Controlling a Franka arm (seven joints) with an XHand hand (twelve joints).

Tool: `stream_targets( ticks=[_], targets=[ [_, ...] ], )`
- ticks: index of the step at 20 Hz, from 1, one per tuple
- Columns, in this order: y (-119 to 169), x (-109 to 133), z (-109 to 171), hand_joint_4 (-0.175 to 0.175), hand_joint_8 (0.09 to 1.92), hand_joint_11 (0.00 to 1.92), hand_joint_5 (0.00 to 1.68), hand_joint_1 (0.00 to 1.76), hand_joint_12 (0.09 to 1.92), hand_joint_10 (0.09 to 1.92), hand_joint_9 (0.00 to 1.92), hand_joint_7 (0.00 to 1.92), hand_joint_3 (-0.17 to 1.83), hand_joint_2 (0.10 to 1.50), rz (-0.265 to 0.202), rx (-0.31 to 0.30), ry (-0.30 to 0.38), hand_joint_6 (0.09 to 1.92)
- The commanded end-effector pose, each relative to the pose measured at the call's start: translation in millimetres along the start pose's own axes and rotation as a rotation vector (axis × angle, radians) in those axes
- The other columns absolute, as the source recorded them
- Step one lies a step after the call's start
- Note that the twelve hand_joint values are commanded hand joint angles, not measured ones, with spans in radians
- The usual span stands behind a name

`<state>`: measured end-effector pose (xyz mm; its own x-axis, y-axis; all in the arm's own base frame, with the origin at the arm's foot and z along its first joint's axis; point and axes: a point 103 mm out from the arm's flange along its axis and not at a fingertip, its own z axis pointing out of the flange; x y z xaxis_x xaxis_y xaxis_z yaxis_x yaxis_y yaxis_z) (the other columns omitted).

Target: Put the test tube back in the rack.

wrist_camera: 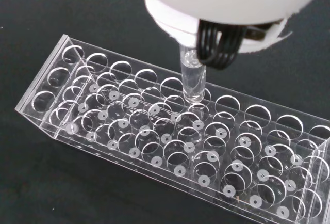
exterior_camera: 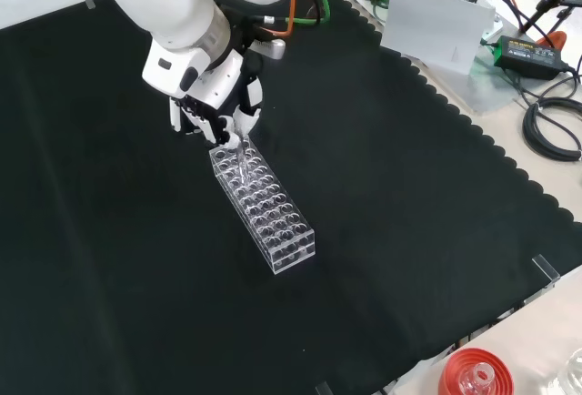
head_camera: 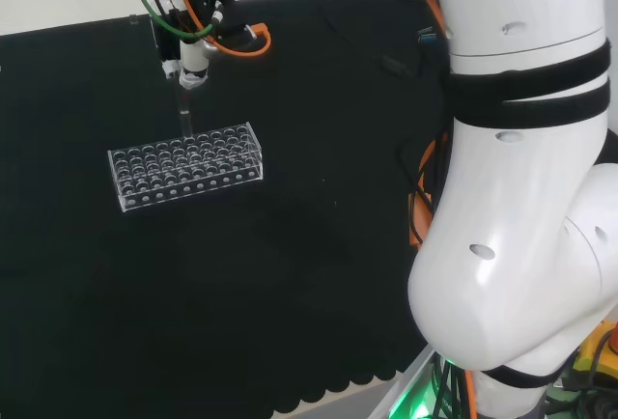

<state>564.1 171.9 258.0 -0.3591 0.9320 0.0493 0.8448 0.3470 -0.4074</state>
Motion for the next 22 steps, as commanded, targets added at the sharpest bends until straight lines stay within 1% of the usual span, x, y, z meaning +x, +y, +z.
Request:
stream_targets(
  ticks=[1, 13, 16, 22],
  targets=[
    [4, -1, 2, -0.175, 0.66, 0.77, 1.35, 1.44, 1.23, 0.37, 1.39, 1.46, 0.83, 0.5, 0.006, 0.002, -0.001, 0.56],
    [12, -2, 7, -0.175, 0.66, 0.77, 1.35, 1.44, 1.23, 0.37, 1.39, 1.46, 0.83, 0.5, 0.0, 0.012, 0.001, 0.56],
    [17, -7, 15, -0.175, 0.66, 0.77, 1.35, 1.44, 1.23, 0.37, 1.39, 1.46, 0.83, 0.5, -0.009, -0.002, 0.024, 0.56],
    [18, -8, 19, -0.175, 0.66, 0.77, 1.35, 1.44, 1.23, 0.37, 1.39, 1.46, 0.83, 0.5, -0.005, -0.017, 0.033, 0.56]
  ],
)
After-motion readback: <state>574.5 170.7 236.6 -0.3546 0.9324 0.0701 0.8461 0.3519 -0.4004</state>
